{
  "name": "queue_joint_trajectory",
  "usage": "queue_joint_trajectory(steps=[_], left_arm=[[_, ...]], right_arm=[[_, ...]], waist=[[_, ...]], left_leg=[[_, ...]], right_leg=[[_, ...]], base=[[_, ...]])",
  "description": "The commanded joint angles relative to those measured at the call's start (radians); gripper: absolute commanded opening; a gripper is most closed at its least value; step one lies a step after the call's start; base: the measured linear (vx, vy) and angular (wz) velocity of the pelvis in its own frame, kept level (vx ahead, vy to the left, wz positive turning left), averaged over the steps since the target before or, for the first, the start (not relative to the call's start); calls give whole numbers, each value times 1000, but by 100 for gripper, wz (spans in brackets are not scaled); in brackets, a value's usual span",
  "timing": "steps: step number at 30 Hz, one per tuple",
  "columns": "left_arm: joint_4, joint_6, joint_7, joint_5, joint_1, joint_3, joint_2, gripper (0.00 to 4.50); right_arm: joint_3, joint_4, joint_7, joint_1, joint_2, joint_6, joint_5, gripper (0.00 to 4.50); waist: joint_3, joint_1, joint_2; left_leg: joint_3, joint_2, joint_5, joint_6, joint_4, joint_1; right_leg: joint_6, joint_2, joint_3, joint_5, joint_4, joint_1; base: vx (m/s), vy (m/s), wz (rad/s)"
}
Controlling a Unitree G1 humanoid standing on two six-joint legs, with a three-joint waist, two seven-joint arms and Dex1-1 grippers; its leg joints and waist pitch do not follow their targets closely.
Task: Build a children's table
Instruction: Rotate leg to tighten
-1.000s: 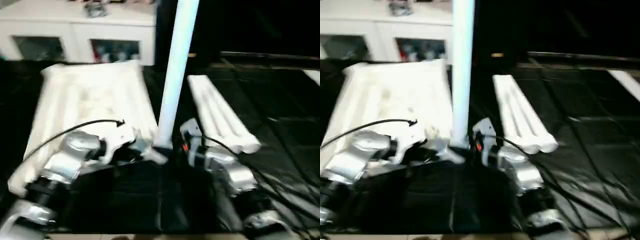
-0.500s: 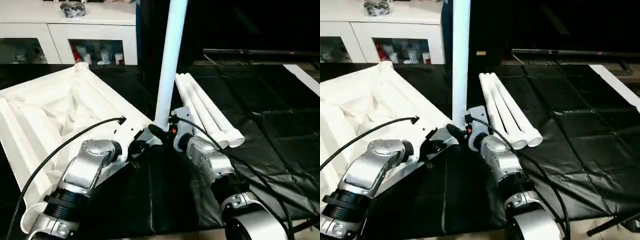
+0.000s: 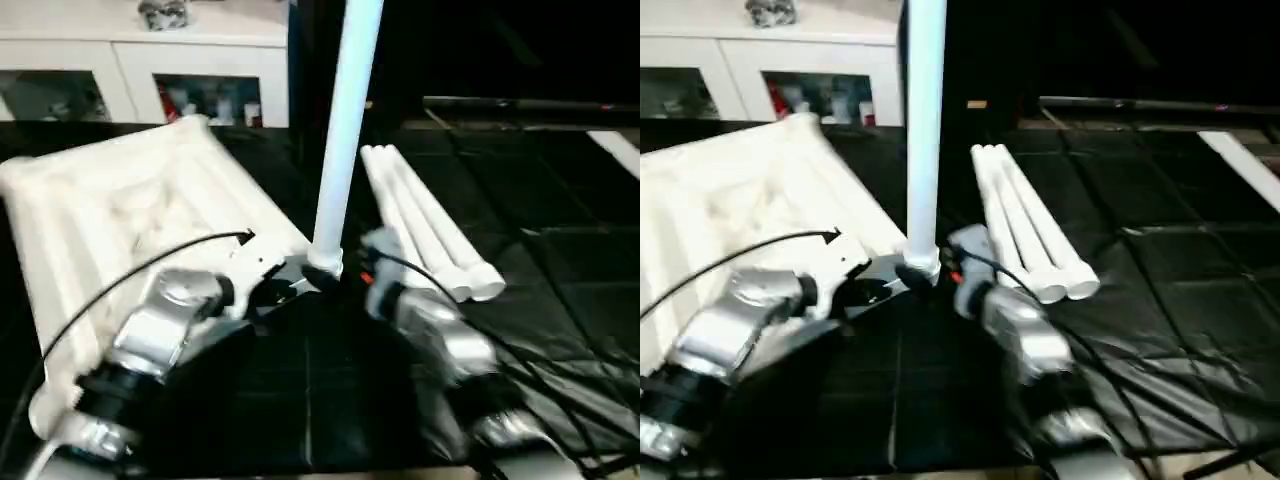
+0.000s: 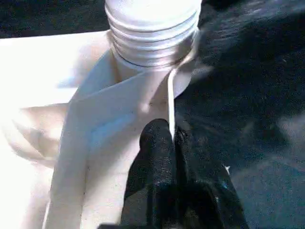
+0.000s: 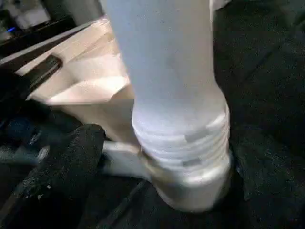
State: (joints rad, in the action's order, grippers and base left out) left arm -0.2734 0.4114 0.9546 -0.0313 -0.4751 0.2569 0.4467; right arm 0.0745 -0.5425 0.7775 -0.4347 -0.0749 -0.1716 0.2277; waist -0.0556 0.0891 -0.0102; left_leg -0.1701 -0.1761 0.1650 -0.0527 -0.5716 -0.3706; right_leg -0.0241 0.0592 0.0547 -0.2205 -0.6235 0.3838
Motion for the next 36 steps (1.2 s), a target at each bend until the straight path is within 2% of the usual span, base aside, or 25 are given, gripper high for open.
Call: queue_joint_trajectory(steps=[1,2,3,4,5,12,13,15,18,22,27,28,32,33,36], left_arm=[[-13,-47,57,2,-23,29,18,0],[-22,-63,83,5,-26,36,29,0],[-28,-80,121,9,-27,48,46,0],[-32,-93,147,11,-26,56,58,0],[-44,-155,237,17,-22,81,96,0],[-51,-225,347,36,-10,103,128,0],[-53,-248,384,44,-9,116,136,0],[-54,-262,395,44,-10,123,140,0],[-55,-301,446,53,-13,140,139,0],[-34,-308,480,50,-10,158,140,0],[-35,-326,490,42,-12,168,140,0],[-35,-333,493,38,-13,172,140,0],[-35,-338,499,35,-13,174,141,0],[-36,-340,501,34,-13,175,142,0],[-36,-342,504,33,-14,176,143,0]], right_arm=[[19,66,50,11,-26,-15,7,445],[28,89,73,20,-47,-14,3,445],[38,114,99,27,-73,-12,-4,445],[45,128,116,29,-91,-13,-8,445],[67,173,174,35,-151,-16,-21,445],[90,246,272,42,-237,-46,-16,445],[115,279,338,50,-272,-53,-4,445],[128,292,369,54,-286,-51,2,445],[182,319,465,56,-318,-56,14,445],[220,281,502,32,-311,-33,-19,445],[233,243,512,10,-304,-30,-24,445],[234,220,517,-4,-293,-41,-16,419],[240,206,526,-10,-285,-56,-7,407],[241,202,530,-11,-282,-58,-4,378],[241,196,531,-12,-277,-58,-3,363]], waist=[[64,0,19],[66,2,26],[64,0,20],[64,3,20],[62,6,20],[62,19,19],[63,23,16],[63,26,16],[62,29,7],[63,29,5],[65,32,6],[65,33,3],[65,34,4],[64,33,5],[65,34,5]], left_leg=[[19,-54,214,10,67,15],[21,-54,209,9,66,15],[19,-54,207,13,65,14],[18,-53,208,14,64,15],[19,-52,212,19,65,15],[14,-59,202,17,64,19],[14,-59,198,22,62,18],[13,-61,196,25,63,18],[13,-60,193,36,61,15],[12,-61,183,36,60,17],[12,-61,171,35,59,16],[12,-61,167,35,58,15],[11,-61,173,31,57,15],[12,-61,177,30,58,15],[12,-61,182,25,58,15]], right_leg=[[-200,82,-52,-41,75,-41],[-204,83,-52,-30,73,-41],[-209,83,-51,-19,73,-43],[-208,84,-51,-30,74,-44],[-204,84,-51,-52,79,-45],[-219,85,-49,-50,73,-43],[-220,85,-48,-47,73,-44],[-216,85,-49,-47,72,-44],[-213,88,-48,-71,73,-47],[-217,90,-47,-89,74,-43],[-225,89,-45,-72,70,-44],[-224,89,-45,-66,69,-44],[-219,90,-46,-85,69,-44],[-216,90,-45,-94,70,-44],[-214,90,-45,-104,70,-44]], base=[[0,0,0],[0,0,0],[0,0,0],[0,0,0],[0,0,0],[0,0,0],[0,0,0],[0,0,0],[0,0,0],[0,0,0],[0,0,0],[0,0,0],[0,0,0],[0,0,0],[0,0,0]])
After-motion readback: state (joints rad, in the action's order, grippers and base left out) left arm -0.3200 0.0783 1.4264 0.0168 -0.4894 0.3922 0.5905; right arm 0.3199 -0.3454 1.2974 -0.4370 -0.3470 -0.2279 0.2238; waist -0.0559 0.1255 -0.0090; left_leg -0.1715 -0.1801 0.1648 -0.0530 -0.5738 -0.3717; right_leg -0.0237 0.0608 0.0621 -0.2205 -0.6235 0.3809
